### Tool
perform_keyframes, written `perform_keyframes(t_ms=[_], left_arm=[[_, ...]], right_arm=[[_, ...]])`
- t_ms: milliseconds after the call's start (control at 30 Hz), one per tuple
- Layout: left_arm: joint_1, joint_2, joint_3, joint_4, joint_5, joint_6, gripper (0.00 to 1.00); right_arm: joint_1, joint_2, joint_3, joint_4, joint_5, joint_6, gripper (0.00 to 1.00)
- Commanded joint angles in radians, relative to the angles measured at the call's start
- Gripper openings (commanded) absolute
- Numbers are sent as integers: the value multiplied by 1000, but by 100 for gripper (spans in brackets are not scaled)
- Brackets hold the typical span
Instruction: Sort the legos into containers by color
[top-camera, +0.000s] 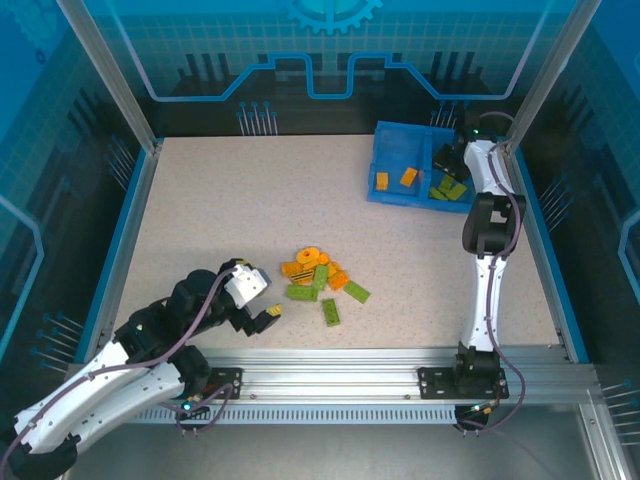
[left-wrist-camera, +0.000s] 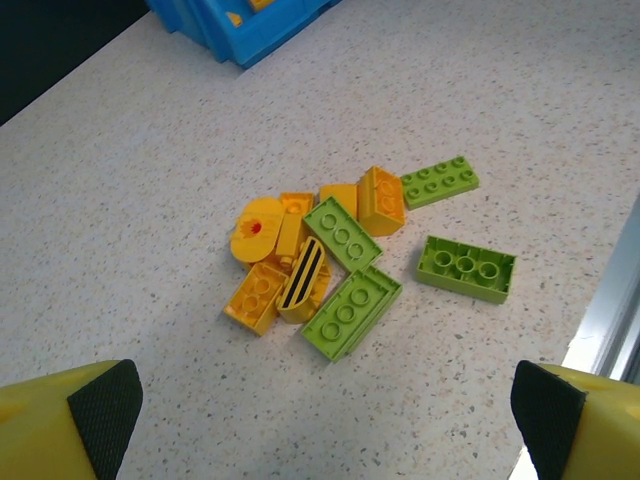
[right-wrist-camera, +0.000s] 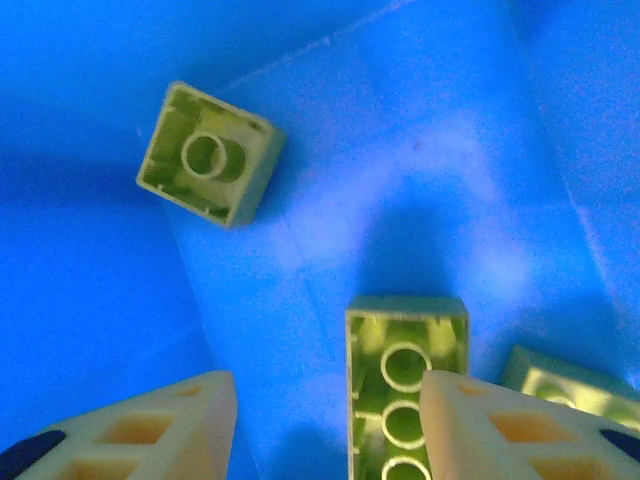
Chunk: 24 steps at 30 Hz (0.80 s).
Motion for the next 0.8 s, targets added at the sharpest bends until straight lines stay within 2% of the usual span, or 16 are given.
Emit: perform_keyframes(t_ms=[0, 133, 200, 300, 433, 567, 700, 767], left_arm=[[6, 3, -9, 53, -77, -55, 99], [9, 37, 46, 61, -201, -217, 99], [9, 88, 100, 46, -282, -366, 99], [9, 195, 170, -12, -332, -595, 99], [10, 369, 262, -98, -282, -830, 99], [9, 555, 342, -110, -125, -894, 99], [19, 681, 389, -132, -186, -976, 99], [53, 726, 389, -111, -182, -1021, 99]], right_arm=[[-6, -149, -117, -5, -45, 7, 52], [2, -352, -372, 109, -55, 13, 55], [4, -449, -483, 149, -59, 13, 58], [8, -580, -612, 172, -81, 15, 61], [26, -788, -802, 203, -157, 10, 67], [77, -1008, -998, 250, -356, -31, 74], [202, -1175, -1115, 186, -444, -87, 86], [280, -1243, -1174, 180, -483, -90, 98]])
